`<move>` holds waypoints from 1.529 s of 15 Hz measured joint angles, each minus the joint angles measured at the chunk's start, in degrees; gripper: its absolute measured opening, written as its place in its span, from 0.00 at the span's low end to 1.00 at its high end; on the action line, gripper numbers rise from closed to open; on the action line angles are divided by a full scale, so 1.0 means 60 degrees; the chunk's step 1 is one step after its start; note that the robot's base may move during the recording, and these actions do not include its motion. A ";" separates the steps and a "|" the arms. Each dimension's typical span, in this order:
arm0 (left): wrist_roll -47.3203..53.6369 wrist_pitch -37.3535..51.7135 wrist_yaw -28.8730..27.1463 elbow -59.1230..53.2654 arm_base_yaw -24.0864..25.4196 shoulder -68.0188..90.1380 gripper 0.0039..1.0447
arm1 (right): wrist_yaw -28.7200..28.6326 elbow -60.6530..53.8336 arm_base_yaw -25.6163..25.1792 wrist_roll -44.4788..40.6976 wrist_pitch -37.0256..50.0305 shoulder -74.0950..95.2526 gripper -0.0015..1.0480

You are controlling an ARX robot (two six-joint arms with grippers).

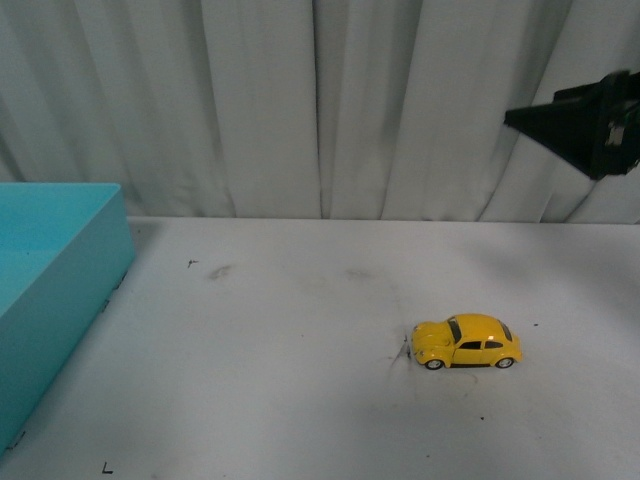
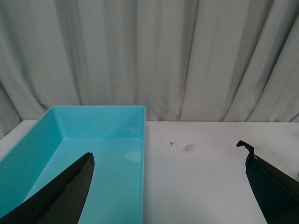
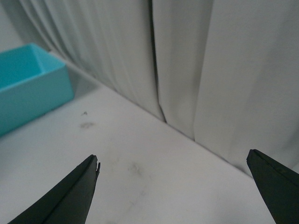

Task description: Wind up and store yellow beetle toy

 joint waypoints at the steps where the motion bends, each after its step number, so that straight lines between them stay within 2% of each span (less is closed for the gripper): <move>1: 0.0000 0.0000 0.0000 0.0000 0.0000 0.0000 0.94 | -0.0452 0.0372 0.0066 -0.1049 -0.1096 0.0364 0.94; 3: 0.0000 0.0000 0.0007 0.0000 0.0000 0.0000 0.94 | -0.0729 0.0994 0.0153 -0.2980 -0.3351 0.0980 0.94; 6: 0.0000 0.0000 0.0000 0.0000 0.0000 0.0000 0.94 | -0.0718 0.2036 0.0565 -0.6659 -0.6870 0.1902 0.94; 9: 0.0000 0.0000 0.0000 0.0000 0.0000 0.0000 0.94 | 0.0040 0.3100 0.0805 -0.9661 -0.9271 0.2787 0.94; 11: 0.0000 0.0000 0.0004 0.0000 0.0000 0.0000 0.94 | 0.0692 0.3876 0.0801 -1.1282 -1.0258 0.3672 0.94; 14: 0.0000 0.0000 0.0000 0.0000 0.0000 0.0000 0.94 | 0.0761 0.4823 0.0816 -1.2091 -1.0772 0.4084 0.94; 20: 0.0000 0.0000 0.0000 0.0000 0.0000 0.0000 0.94 | 0.0754 0.5082 0.1067 -1.2706 -1.1191 0.4437 0.92; 22: 0.0000 0.0000 0.0000 0.0000 0.0000 0.0000 0.94 | 0.0750 0.5096 0.1126 -1.2717 -1.1231 0.4441 0.75; 23: 0.0000 0.0000 0.0000 0.0000 0.0000 0.0000 0.94 | 0.0743 0.5093 0.1126 -1.2768 -1.1315 0.4448 0.63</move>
